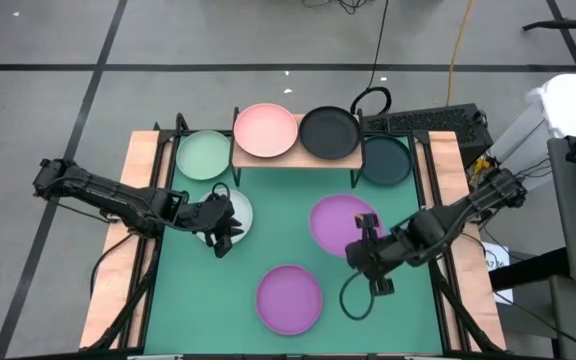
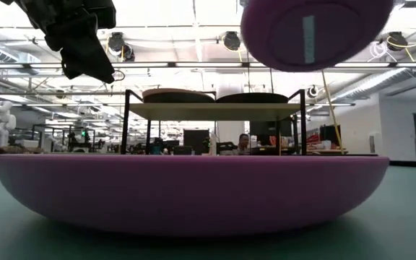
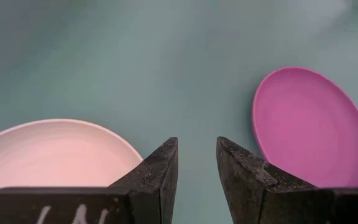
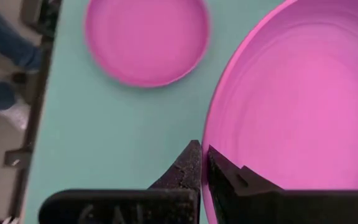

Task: Place and stack plates onto a shelf
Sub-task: Stack the right purple plate on top of the black plate on the shelf

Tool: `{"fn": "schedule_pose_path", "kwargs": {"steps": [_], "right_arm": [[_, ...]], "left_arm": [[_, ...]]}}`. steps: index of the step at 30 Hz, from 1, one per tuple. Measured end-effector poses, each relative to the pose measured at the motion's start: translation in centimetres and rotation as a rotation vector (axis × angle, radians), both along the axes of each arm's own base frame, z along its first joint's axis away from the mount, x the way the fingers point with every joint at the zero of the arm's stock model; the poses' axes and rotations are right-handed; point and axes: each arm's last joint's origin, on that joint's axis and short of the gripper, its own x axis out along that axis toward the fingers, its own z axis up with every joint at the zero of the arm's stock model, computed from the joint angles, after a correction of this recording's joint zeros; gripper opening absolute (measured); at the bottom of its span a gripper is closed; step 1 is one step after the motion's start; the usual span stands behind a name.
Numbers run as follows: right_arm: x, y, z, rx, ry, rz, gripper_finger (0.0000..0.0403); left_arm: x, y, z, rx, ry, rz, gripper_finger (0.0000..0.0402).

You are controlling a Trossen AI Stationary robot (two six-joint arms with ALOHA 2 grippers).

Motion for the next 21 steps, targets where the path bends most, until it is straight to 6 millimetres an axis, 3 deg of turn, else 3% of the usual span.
{"fn": "schedule_pose_path", "kwargs": {"steps": [21], "right_arm": [[2.1,-7.2,3.6,-0.131,-0.114,-0.132,0.0000]], "left_arm": [[-0.1,0.0,-0.1,-0.006,0.010,0.007,0.0115]]}}
